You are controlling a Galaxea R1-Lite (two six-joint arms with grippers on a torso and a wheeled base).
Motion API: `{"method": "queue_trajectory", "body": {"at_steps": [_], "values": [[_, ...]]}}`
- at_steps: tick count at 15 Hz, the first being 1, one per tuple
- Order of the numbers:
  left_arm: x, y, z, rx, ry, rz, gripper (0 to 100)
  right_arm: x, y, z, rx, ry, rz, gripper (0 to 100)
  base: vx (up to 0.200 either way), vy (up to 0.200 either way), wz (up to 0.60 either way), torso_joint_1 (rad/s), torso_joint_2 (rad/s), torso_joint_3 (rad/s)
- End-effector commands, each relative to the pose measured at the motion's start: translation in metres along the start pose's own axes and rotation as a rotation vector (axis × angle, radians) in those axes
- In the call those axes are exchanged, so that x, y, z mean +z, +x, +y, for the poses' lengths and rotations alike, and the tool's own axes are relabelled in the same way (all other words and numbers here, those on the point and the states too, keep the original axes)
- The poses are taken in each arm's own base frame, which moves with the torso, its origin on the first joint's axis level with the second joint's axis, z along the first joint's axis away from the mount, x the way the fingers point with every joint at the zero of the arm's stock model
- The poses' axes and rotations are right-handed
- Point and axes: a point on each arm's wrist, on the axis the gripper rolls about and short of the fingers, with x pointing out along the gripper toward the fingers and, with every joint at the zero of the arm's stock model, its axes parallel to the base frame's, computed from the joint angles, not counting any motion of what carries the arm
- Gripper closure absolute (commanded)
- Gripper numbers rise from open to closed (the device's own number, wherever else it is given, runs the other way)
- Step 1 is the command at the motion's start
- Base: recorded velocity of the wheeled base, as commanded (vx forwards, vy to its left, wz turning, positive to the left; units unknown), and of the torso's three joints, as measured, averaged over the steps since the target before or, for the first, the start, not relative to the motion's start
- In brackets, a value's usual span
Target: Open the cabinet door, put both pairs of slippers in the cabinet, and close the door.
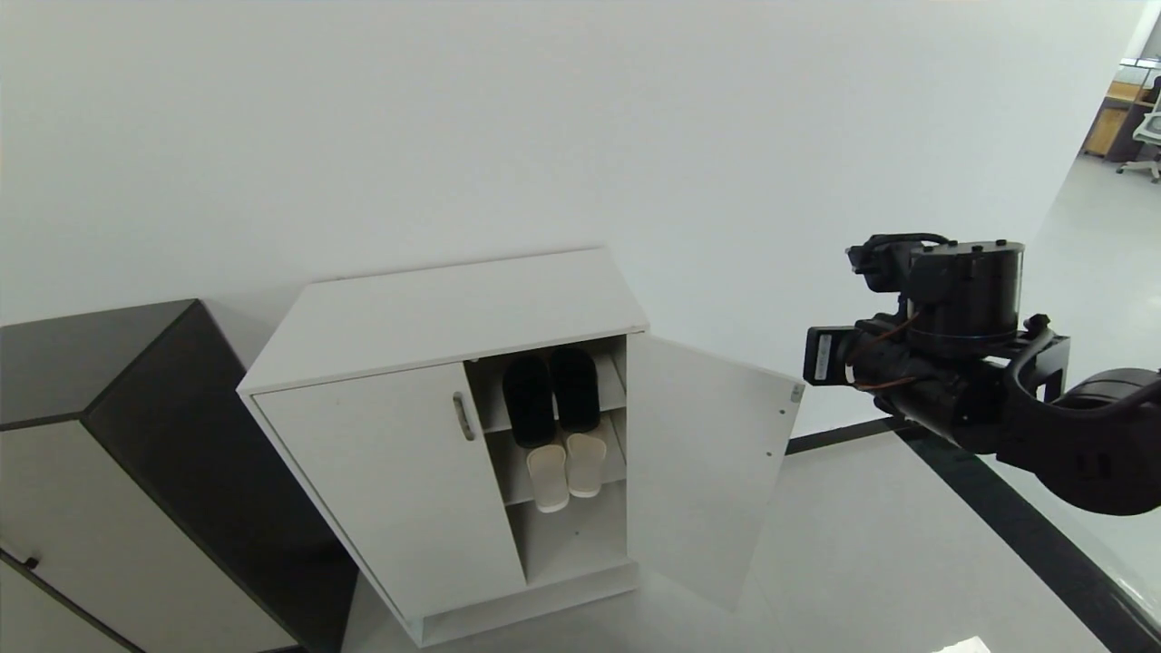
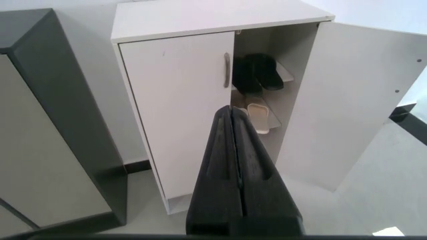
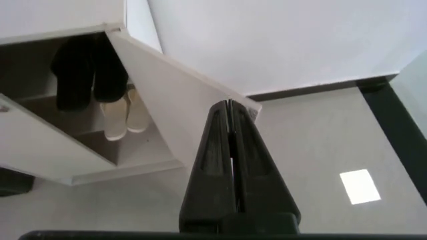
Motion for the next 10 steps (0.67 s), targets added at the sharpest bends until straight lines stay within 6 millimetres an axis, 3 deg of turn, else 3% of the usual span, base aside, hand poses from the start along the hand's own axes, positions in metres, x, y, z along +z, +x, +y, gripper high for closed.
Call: {"method": "queue_trajectory", "body": {"at_steps": [1,5,10], "values": [[0.000,0.000,0.000,0.001,-0.001,0.002,100,-0.013,0.032,-0.005,-0.042,0.007,0.014,100,0.000,0.000,0.00,0.000,0.00,0.000],[0.000,0.000,0.000,0.002,-0.001,0.000,100,-0.021,0.070,-0.015,-0.074,0.023,0.026,100,0.000,0.000,0.00,0.000,0.00,0.000],[0.000,0.000,0.000,0.004,-0.001,0.000,100,-0.039,0.096,-0.019,-0.097,0.027,0.030,100,0.000,0.000,0.00,0.000,0.00,0.000]]}}
